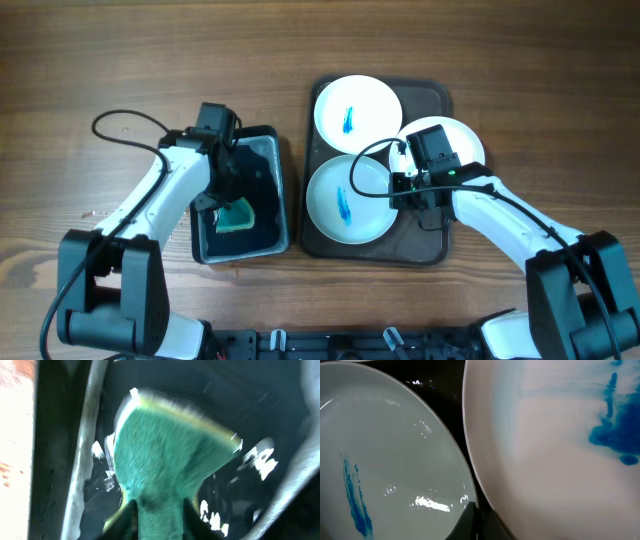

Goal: Clean dirty plates on tray and stack at the side
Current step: 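Dip and rub the sponge in the soap dish water with the left gripper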

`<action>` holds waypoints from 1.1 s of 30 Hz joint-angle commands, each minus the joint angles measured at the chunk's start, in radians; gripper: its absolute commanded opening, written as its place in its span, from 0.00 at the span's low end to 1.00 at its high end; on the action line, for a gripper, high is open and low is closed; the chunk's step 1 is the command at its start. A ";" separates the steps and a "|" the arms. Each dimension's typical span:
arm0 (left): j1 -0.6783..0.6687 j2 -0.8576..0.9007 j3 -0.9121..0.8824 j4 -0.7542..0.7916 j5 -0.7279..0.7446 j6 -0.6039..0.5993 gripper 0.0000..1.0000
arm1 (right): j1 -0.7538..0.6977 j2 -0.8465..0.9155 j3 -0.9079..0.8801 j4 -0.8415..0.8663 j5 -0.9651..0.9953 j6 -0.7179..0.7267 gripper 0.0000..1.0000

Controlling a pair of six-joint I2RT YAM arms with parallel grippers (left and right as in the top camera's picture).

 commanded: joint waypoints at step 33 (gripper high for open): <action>0.005 0.029 -0.098 0.126 0.008 0.082 0.30 | 0.004 0.011 -0.004 -0.002 0.032 0.018 0.04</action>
